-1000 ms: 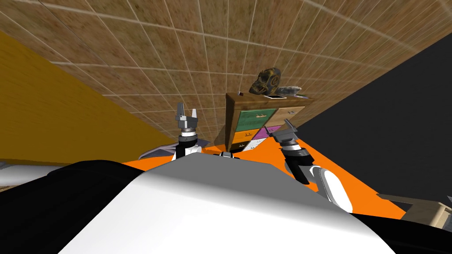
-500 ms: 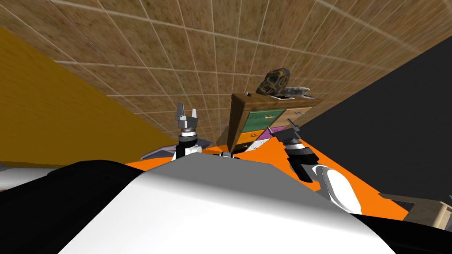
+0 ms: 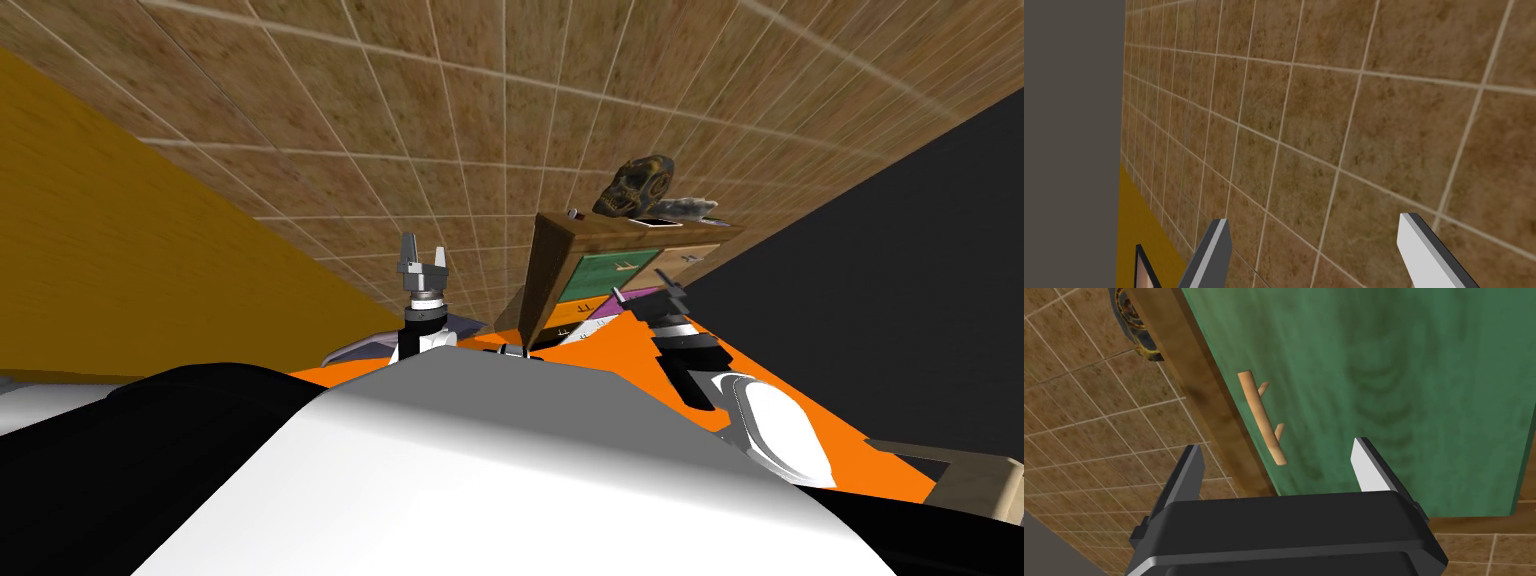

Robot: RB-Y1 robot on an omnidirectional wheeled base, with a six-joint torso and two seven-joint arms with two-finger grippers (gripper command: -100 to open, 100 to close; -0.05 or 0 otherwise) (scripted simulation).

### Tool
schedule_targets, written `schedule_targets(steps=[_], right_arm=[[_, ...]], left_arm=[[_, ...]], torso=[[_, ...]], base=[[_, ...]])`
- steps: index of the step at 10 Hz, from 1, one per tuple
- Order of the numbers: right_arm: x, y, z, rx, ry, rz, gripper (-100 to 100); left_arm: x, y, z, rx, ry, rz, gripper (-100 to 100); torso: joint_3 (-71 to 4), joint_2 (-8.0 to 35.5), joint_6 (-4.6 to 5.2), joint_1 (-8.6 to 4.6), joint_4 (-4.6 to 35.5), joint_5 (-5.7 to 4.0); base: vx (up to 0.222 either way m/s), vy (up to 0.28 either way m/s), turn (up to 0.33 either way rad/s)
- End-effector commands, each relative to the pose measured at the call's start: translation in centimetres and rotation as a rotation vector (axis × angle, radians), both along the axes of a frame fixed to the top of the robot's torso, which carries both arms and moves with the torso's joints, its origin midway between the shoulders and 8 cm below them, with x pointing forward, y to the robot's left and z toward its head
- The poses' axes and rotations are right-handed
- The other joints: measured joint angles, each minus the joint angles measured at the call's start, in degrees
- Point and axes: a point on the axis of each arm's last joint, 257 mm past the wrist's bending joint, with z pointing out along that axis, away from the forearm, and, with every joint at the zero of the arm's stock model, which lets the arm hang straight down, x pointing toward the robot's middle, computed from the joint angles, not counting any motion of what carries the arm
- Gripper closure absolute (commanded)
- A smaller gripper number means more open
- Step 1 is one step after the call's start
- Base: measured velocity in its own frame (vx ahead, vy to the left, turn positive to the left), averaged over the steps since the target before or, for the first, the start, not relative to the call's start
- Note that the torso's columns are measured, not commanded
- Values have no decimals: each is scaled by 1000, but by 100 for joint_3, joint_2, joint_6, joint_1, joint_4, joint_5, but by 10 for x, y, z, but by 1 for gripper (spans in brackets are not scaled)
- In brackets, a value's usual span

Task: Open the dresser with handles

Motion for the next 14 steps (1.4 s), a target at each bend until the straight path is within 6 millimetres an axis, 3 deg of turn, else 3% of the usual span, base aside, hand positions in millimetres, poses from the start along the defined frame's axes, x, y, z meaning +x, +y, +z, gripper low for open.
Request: schedule_targets(steps=[1,4,9,10,14], right_arm=[[3,-16,-1,-117,-9,-59,-100],[7,-32,-1,-238,-17,-121,-100],[6,-37,8,-247,-18,-121,-100],[7,-34,0,-242,-18,-123,100],[2,-32,13,-245,-24,-105,100]], left_arm=[[0,0,0,0,0,0,0],[0,0,0,0,0,0,0],[0,0,0,0,0,0,0],[0,0,0,0,0,0,0],[0,0,0,0,0,0,0]], torso=[[0,1,0,0,0,1],[5,9,1,-16,2,-4],[-15,-23,-1,-6,-7,-1],[3,8,0,-14,0,-4],[14,10,1,-34,-21,-35]], base=[[12,126,-6],[3,104,-11],[51,49,-14],[-71,-42,31],[-124,-52,-51]])
